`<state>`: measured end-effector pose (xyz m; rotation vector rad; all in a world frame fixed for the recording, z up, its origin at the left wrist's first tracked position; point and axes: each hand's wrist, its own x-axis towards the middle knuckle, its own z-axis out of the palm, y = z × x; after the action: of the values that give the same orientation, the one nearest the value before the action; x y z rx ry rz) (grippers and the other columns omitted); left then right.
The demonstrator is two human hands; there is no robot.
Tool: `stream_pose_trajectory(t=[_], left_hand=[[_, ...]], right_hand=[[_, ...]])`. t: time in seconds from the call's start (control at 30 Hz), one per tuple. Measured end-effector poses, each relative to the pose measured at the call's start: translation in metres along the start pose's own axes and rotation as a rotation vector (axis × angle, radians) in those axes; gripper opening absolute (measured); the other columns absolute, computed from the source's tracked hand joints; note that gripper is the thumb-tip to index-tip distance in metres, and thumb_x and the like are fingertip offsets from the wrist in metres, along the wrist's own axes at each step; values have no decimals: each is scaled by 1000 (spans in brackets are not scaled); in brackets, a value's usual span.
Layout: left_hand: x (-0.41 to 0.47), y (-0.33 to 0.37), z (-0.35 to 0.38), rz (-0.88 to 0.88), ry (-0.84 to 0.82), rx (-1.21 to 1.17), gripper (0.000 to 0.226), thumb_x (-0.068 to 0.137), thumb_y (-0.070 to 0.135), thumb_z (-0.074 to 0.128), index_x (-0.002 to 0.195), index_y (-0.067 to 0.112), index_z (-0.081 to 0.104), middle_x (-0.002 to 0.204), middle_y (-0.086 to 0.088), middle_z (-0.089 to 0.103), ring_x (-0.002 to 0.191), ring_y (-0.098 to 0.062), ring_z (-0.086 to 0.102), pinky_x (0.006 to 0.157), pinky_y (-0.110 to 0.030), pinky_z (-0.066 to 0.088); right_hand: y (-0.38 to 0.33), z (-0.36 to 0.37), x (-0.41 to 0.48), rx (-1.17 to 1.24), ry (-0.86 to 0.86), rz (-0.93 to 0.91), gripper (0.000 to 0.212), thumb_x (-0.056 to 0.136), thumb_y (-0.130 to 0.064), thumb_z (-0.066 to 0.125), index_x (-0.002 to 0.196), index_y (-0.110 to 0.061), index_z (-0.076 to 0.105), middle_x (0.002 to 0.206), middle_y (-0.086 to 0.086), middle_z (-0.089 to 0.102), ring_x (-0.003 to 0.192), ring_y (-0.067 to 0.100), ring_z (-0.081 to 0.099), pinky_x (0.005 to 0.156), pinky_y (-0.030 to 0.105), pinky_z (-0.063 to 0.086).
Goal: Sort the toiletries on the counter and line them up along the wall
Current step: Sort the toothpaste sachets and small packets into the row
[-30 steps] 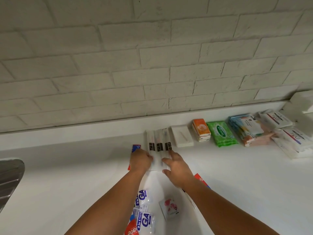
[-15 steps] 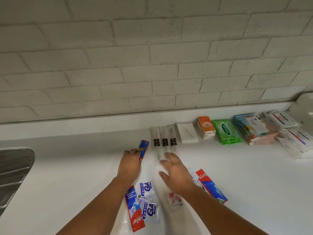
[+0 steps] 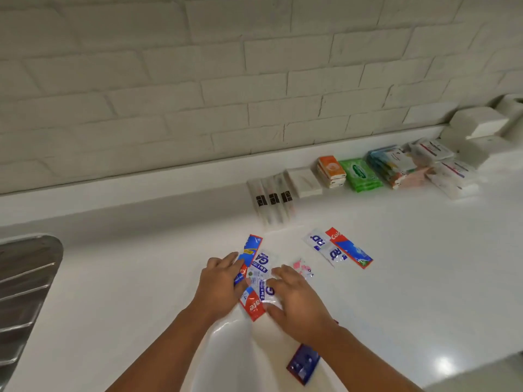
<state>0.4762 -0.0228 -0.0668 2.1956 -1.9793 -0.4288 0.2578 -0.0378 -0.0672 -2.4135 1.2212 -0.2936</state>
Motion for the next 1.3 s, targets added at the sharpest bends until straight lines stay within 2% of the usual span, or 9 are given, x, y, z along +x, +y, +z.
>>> stream_pose_trajectory(t=[0.2,0.37,0.47,0.6,0.77,0.9,1.07,1.2,1.3], left_hand=[[-35,13,17,19,63,-130,60,99,51,50,151,25,41,159,5,35,133,-18,32,110,-29,35],[-53,18,25,102,110,-315,40,101,31,53,141,24,55,143,8,53,111,-13,40,100,-20,38],[-64,7,18,54,181,-362,34,98,20,58,132,18,61,131,4,62,110,-16,49,100,-31,47],[-93,-9,4,-55,126,-277,58,87,38,75,139,18,57,142,2,53,129,-23,42,108,-31,36],[-113,-16,-8,-164,-52,-63,89,75,58,78,150,28,40,145,6,43,131,-19,37,107,-31,34],[-114,-15,-13,-261,-108,-67,72,73,59,79,134,32,51,120,11,58,112,-17,53,95,-32,40],[-121,-13,-22,-323,-114,-179,36,77,48,78,76,30,47,81,9,52,73,-12,51,62,-27,34],[-126,-15,-39,-363,91,-327,19,84,28,73,80,23,56,76,6,59,73,-19,56,60,-29,38],[-125,-9,-55,-294,288,-342,14,83,18,73,84,28,63,81,11,64,78,-13,58,68,-31,46]], right_hand=[[-29,14,-23,-21,4,110,64,86,-58,40,138,-21,52,150,1,42,142,23,32,118,40,29],[-33,13,-28,-54,30,61,55,88,-50,57,133,-18,59,143,4,50,134,24,42,113,37,33],[-27,6,-25,-69,-39,37,49,94,-44,55,136,-20,56,148,0,44,137,18,37,114,31,31],[-19,-7,-23,-119,-78,-24,45,98,-36,51,140,-19,51,150,-1,42,137,14,36,113,26,29],[-19,-8,-19,-133,-46,-108,51,92,-39,59,139,-19,52,147,2,45,136,19,39,112,35,33],[-33,3,-11,-120,-56,-235,54,87,-42,63,134,-16,56,144,5,49,137,25,39,113,41,33],[-59,14,3,-28,-118,-336,46,87,-40,63,125,-14,61,133,2,54,126,23,45,111,38,35],[-79,7,11,224,-157,-204,51,92,-40,60,137,-19,51,131,-1,58,123,18,49,104,27,38],[-90,-6,17,601,-119,22,37,97,-46,50,119,-20,62,101,-5,70,92,18,64,80,22,47]])
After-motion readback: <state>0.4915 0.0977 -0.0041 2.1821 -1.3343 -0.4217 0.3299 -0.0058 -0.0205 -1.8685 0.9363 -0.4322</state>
